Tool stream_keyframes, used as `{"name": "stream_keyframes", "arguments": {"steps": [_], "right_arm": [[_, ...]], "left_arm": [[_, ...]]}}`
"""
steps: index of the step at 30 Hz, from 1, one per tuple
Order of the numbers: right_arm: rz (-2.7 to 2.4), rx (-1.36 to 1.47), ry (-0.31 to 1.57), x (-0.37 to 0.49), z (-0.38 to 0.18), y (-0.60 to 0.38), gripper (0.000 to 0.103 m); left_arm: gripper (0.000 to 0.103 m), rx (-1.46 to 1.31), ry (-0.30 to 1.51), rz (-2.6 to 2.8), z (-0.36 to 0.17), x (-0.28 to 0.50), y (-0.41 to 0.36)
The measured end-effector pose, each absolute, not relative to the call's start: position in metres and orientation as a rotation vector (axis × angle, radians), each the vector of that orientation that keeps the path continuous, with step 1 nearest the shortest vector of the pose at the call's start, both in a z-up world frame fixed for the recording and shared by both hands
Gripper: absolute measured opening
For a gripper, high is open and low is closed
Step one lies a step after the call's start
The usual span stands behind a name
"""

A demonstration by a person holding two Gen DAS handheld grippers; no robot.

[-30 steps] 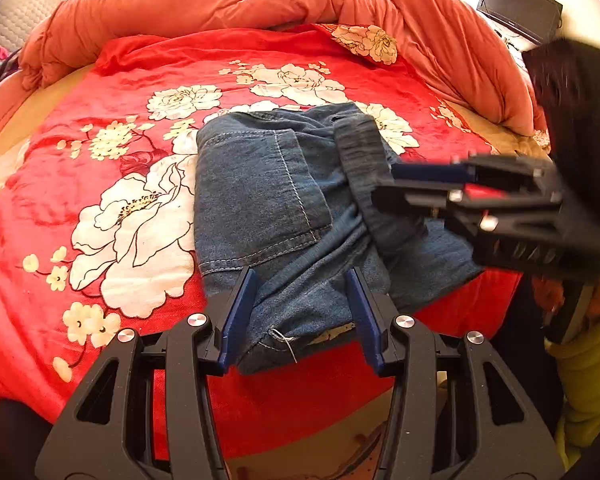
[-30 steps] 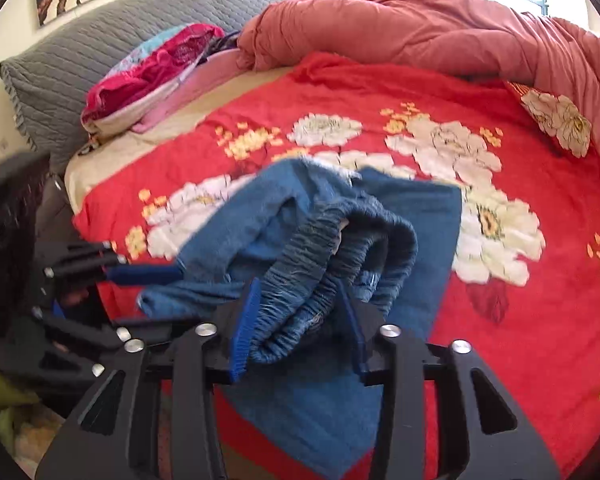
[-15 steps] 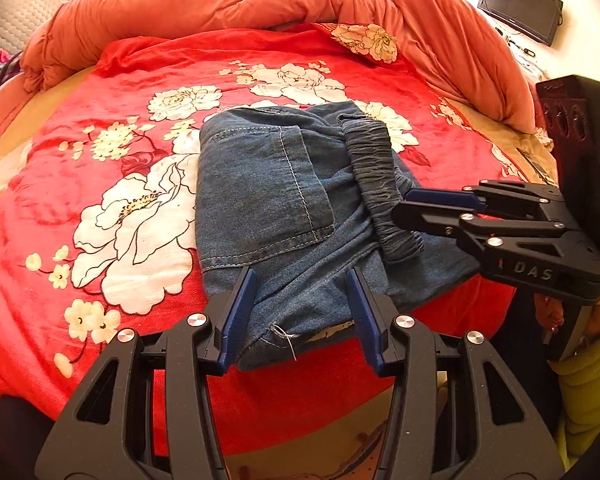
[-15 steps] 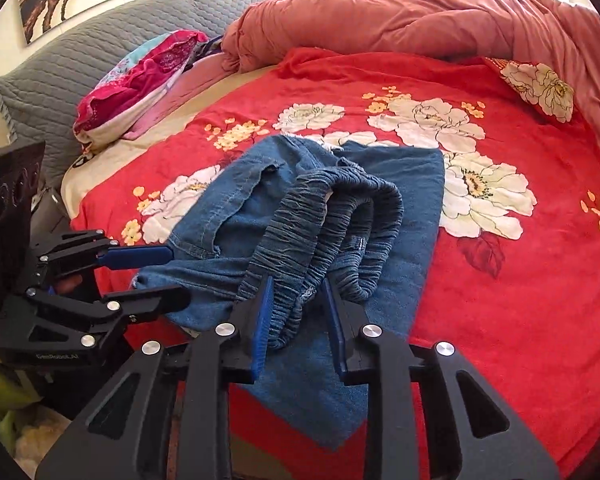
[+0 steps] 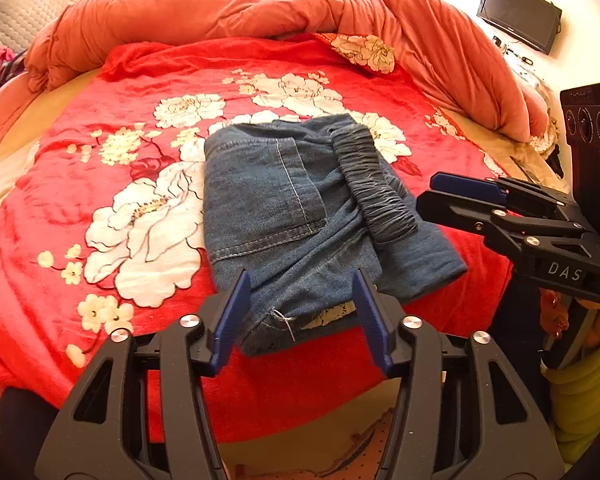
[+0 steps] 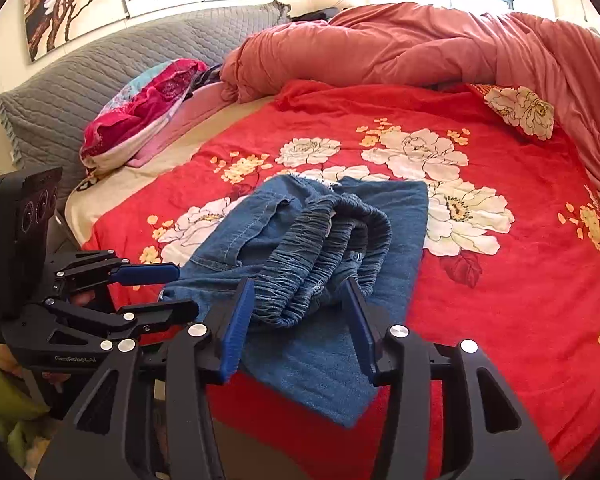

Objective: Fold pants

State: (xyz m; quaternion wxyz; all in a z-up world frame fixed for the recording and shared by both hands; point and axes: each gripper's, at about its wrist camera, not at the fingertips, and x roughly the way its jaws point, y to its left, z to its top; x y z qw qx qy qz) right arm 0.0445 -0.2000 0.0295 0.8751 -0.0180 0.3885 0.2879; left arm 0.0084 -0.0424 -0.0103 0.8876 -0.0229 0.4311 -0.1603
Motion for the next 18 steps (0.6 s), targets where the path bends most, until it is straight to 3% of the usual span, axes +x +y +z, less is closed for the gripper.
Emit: {"name": "stream_keyframes", "arguments": {"steps": [4, 6, 8, 18], "right_arm": [[0.575, -0.017, 0.791, 0.045, 0.037, -0.207, 0.055], [0.547, -0.003, 0.787, 0.049, 0.038, -0.212, 0.070], [0.516, 0.023, 0.800, 0.057, 0.036, -0.218, 0.074], [0.483, 0.192, 0.911, 0.091, 0.012, -0.235, 0.078]], "left_arm": [[0.053, -0.061, 0.868, -0.320, 0.000, 0.009, -0.035], [0.059, -0.068, 0.856, -0.303, 0.003, 0.013, -0.029], [0.059, -0.081, 0.851, -0.281, 0.005, 0.023, -0.022], [0.066, -0.157, 0.945, -0.276, -0.018, 0.078, -0.010]]}}
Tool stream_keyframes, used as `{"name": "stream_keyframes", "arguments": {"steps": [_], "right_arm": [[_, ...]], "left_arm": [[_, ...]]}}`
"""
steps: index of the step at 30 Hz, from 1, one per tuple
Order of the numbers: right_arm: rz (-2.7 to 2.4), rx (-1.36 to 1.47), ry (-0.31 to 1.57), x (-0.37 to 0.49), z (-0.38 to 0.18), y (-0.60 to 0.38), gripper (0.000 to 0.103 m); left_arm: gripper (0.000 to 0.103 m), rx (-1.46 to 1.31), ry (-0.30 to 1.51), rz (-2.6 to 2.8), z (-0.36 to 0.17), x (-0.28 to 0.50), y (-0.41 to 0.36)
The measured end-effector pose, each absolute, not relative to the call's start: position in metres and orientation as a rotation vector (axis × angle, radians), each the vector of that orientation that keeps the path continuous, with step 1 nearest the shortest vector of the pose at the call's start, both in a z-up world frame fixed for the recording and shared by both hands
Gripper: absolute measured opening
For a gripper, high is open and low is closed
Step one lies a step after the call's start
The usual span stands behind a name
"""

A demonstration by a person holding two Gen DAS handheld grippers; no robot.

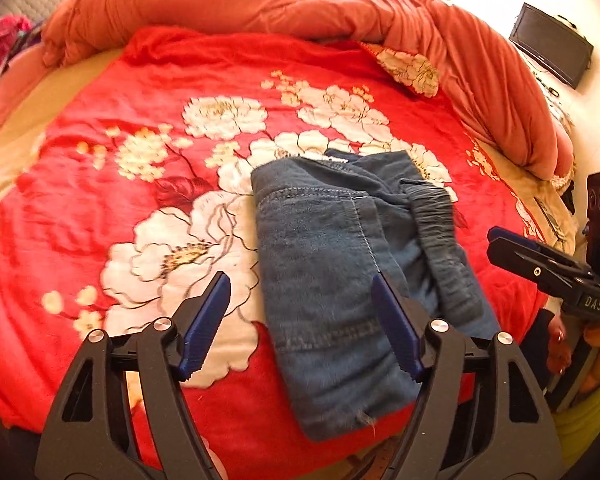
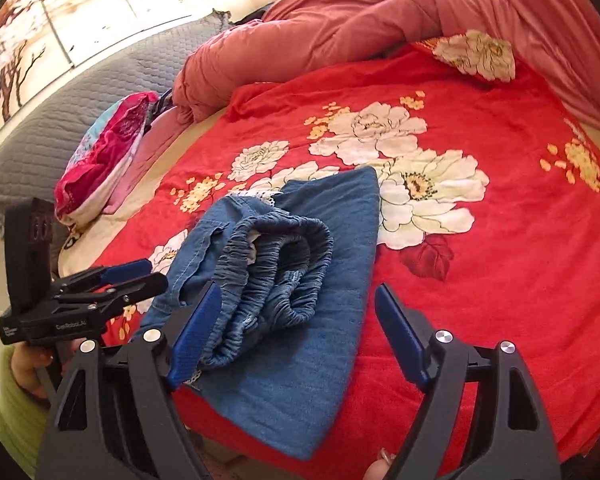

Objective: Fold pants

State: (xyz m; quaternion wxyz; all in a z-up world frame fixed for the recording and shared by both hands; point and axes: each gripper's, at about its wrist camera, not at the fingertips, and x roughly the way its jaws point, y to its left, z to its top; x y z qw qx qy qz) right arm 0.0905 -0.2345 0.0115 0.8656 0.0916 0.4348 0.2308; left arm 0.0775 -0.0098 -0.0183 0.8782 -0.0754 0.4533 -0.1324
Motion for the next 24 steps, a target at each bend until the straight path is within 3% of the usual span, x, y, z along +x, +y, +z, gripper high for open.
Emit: {"name": "stream_keyframes", "arguments": {"steps": [7, 16, 17, 18, 19, 24], "right_arm": [[0.505, 0.281, 1.021, 0.112, -0.017, -0.237, 0.078], [0.597, 0.358, 1.048, 0.137, -0.038, -0.232, 0.079], [0.594, 0.351, 1.044, 0.138, -0.038, -0.230, 0.072], [0.595, 0.343, 1.037, 0.138, -0.038, -0.228, 0.056], [0.615, 0.346, 1.026, 0.137, -0.037, -0.225, 0.047], [0.636, 0.309, 0.971, 0.130, -0.029, -0.218, 0.036]], "left_arm": [[0.072, -0.233, 1.004, -0.293, -0.045, 0.096, -0.012], [0.070, -0.255, 1.015, -0.327, -0.050, 0.109, -0.021], [0.063, -0.258, 1.019, -0.334, -0.051, 0.111, -0.024], [0.057, -0.261, 1.020, -0.339, -0.051, 0.112, -0.026], [0.055, -0.262, 1.021, -0.335, -0.051, 0.113, -0.028], [0.039, -0.266, 1.004, -0.327, -0.043, 0.111, -0.030]]}}
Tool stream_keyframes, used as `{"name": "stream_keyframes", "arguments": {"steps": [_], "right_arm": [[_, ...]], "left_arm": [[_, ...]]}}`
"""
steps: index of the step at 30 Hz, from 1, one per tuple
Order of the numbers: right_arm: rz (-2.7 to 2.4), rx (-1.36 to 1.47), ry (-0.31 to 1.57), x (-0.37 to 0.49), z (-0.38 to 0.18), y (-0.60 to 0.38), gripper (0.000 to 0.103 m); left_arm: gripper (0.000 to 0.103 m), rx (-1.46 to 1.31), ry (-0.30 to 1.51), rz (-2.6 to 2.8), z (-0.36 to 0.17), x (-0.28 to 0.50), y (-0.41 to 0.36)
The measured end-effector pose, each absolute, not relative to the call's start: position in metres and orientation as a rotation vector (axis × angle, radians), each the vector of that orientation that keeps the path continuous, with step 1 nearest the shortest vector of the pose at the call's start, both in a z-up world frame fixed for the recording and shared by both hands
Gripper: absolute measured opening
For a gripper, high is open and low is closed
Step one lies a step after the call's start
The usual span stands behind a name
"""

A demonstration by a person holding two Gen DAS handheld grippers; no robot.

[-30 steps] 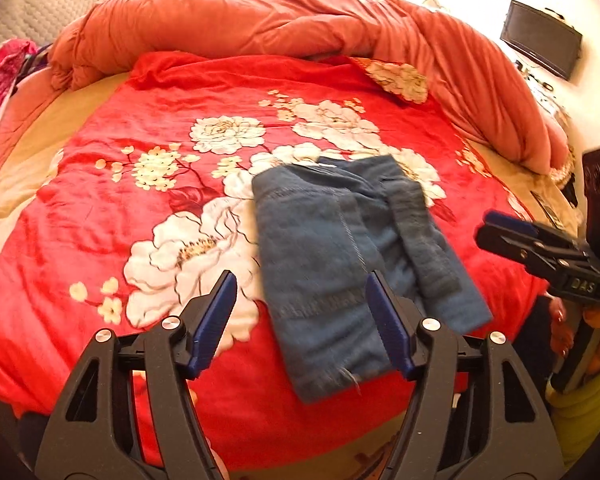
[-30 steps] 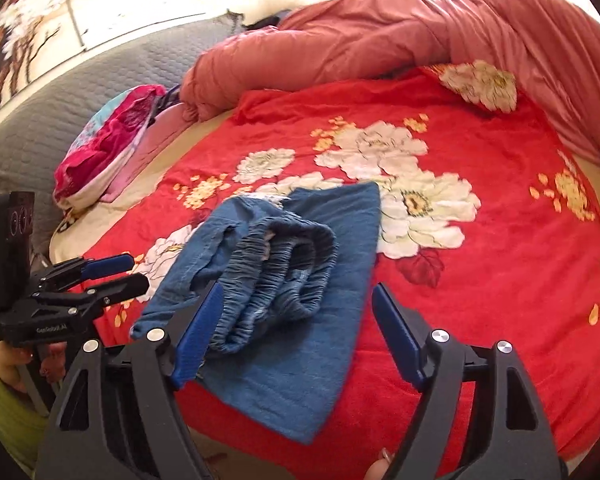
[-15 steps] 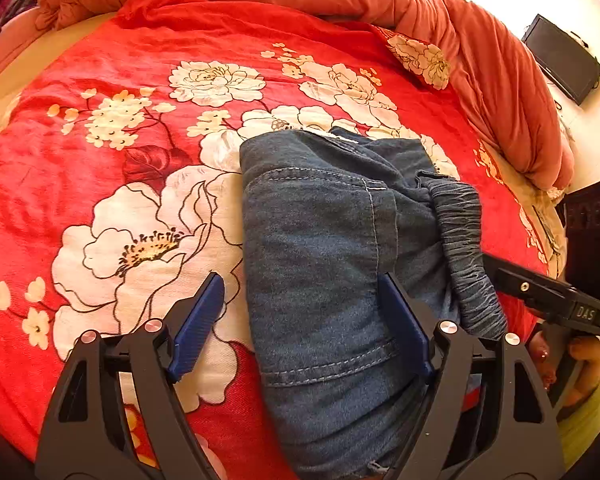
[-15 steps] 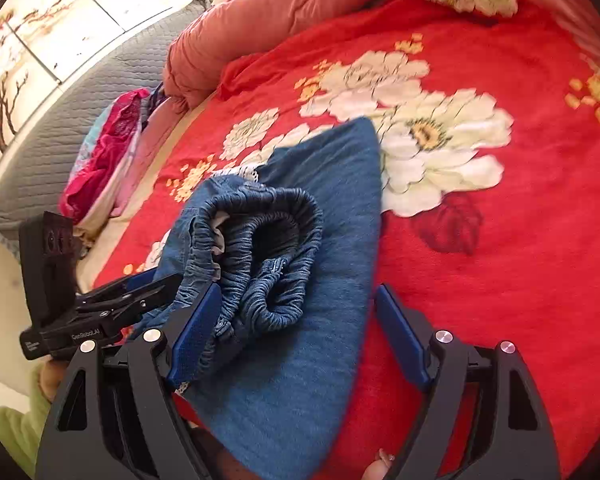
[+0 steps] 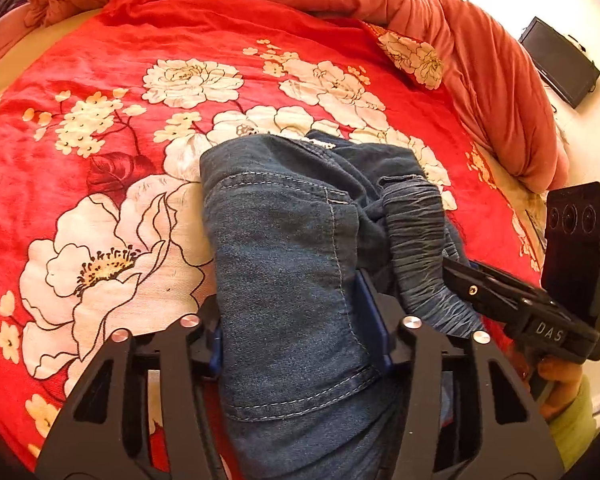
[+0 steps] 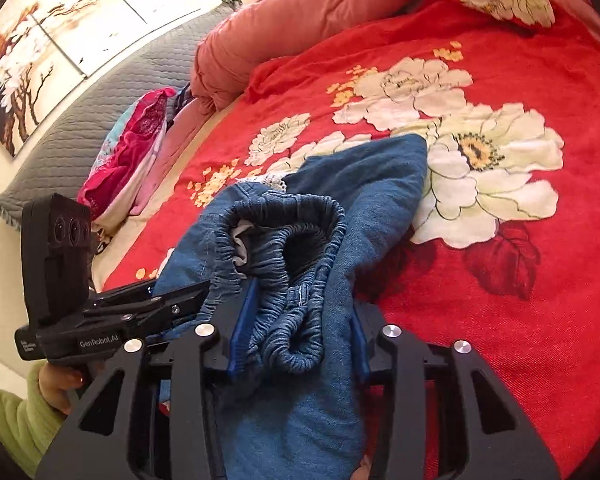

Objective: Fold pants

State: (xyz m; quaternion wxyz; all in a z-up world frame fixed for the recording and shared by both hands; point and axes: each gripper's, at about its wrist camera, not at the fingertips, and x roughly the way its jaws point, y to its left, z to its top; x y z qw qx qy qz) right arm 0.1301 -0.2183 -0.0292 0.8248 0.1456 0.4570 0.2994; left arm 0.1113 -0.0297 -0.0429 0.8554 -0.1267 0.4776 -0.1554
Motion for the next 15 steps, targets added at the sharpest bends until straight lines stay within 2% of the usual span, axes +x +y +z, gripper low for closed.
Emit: {"name": "stream_keyframes", "arguments": {"steps": [6, 15], "right_arm": [[0.633, 0.206, 0.873, 0.130, 0.001, -0.205, 0.033], [0.604, 0.154, 0.759, 0.186, 0.027, -0.193, 0.033]], "left_arm": [[0.038, -0.277, 0.954, -0.350, -0.022, 0.119, -0.028], [0.038, -0.202, 0.870, -0.304, 0.005, 0.170, -0.031]]}}
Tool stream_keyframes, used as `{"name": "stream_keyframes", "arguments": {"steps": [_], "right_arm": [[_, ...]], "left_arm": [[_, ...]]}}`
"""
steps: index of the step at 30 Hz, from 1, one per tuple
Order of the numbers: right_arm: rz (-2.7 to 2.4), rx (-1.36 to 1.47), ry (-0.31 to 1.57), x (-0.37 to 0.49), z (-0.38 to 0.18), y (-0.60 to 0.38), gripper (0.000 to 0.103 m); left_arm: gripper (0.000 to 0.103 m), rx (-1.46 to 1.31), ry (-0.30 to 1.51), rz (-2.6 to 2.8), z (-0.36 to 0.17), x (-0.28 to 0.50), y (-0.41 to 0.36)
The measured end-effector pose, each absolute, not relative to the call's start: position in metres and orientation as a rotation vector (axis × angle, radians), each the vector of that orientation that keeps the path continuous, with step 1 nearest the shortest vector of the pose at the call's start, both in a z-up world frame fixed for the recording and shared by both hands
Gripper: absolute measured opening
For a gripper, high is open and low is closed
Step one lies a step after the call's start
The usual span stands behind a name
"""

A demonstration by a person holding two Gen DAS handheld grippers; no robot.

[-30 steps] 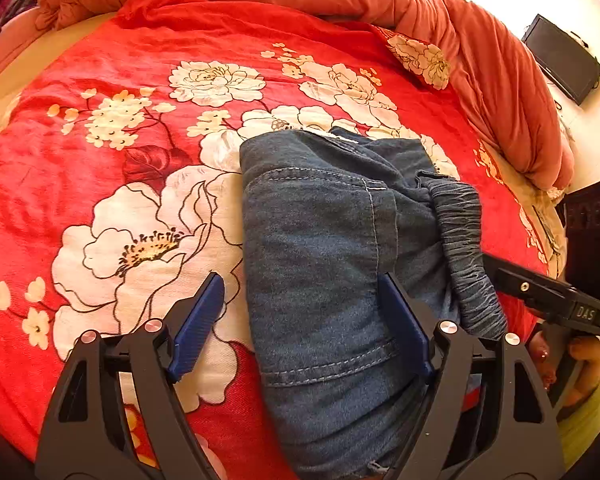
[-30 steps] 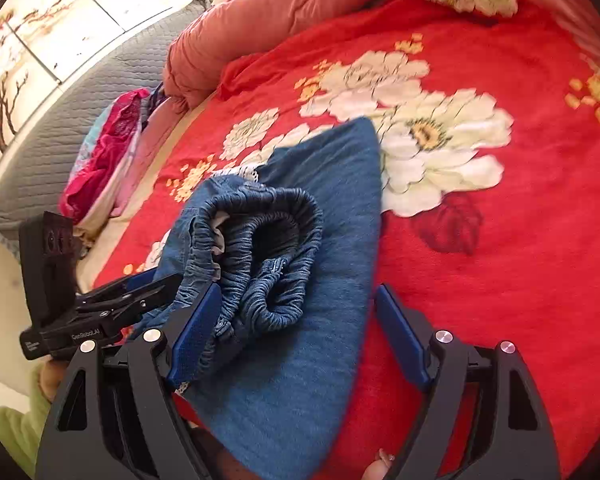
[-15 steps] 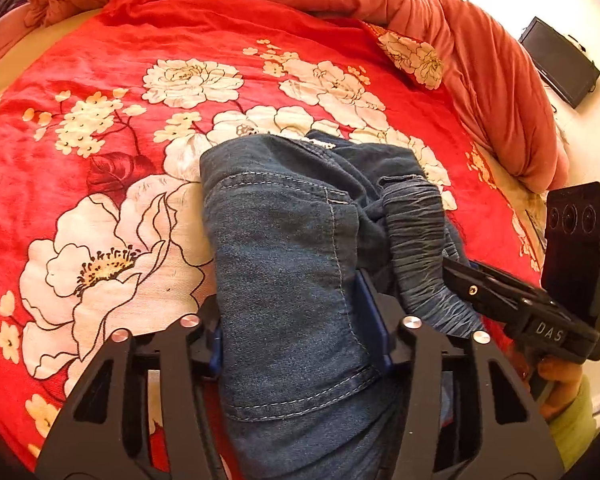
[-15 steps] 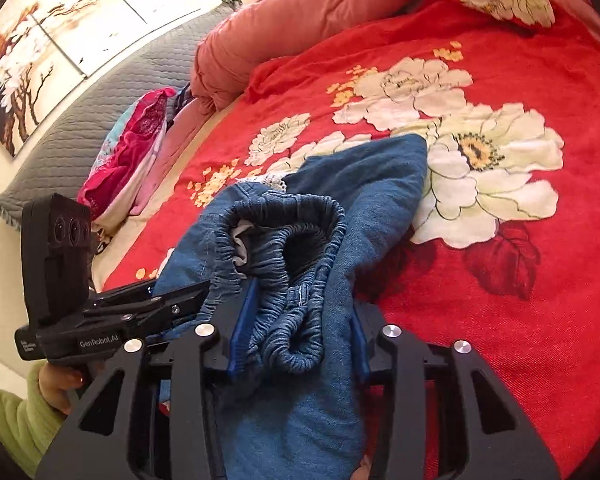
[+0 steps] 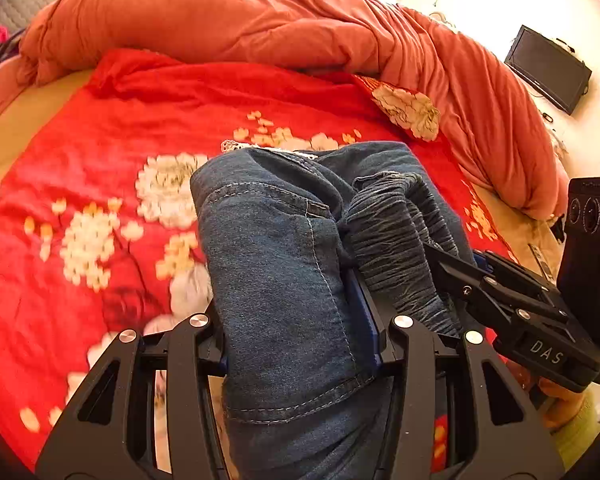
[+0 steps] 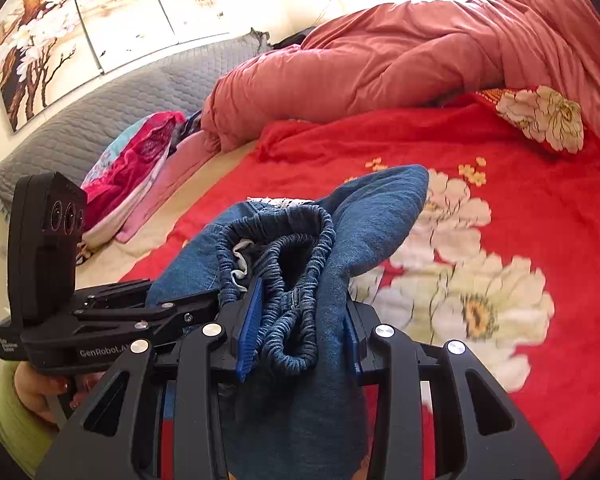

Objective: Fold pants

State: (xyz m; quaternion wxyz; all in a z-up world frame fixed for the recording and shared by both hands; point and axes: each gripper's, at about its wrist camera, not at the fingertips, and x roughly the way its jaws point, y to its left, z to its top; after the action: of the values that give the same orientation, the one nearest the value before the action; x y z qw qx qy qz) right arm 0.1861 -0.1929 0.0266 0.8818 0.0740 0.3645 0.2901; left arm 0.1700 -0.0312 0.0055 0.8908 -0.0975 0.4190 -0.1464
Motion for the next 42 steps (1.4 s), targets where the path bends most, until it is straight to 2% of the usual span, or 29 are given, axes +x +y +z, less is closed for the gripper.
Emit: {"name": "stream_keyframes", "arguments": {"steps": [7, 15, 20, 26, 35, 42], "right_arm": [[0.559, 0.121, 0.736, 0.228, 0.018, -0.190, 0.033], [0.491, 0.090, 0.813, 0.254, -0.015, -0.188, 0.034], [0.445, 0.125, 0.876, 0.259, -0.030, -0.197, 0.046], [0.384, 0.134, 0.905, 0.258, -0.034, -0.207, 0.067], [0.345, 0.104, 0.890, 0.251, -0.033, -0.210, 0.078], [0.335, 0.104, 0.866, 0.244, -0.027, -0.215, 0.086]], "left_arm": [[0.038, -0.160, 0.855, -0.275, 0.001, 0.212, -0.038], [0.038, -0.158, 0.915, -0.252, -0.029, 0.238, -0.039], [0.038, -0.131, 0.926, -0.231, -0.039, 0.235, -0.039], [0.041, -0.104, 0.922, -0.226, -0.038, 0.232, -0.042], [0.059, -0.107, 0.920, -0.223, -0.038, 0.227, -0.039], [0.069, -0.116, 0.905, -0.230, -0.034, 0.221, -0.037]]}}
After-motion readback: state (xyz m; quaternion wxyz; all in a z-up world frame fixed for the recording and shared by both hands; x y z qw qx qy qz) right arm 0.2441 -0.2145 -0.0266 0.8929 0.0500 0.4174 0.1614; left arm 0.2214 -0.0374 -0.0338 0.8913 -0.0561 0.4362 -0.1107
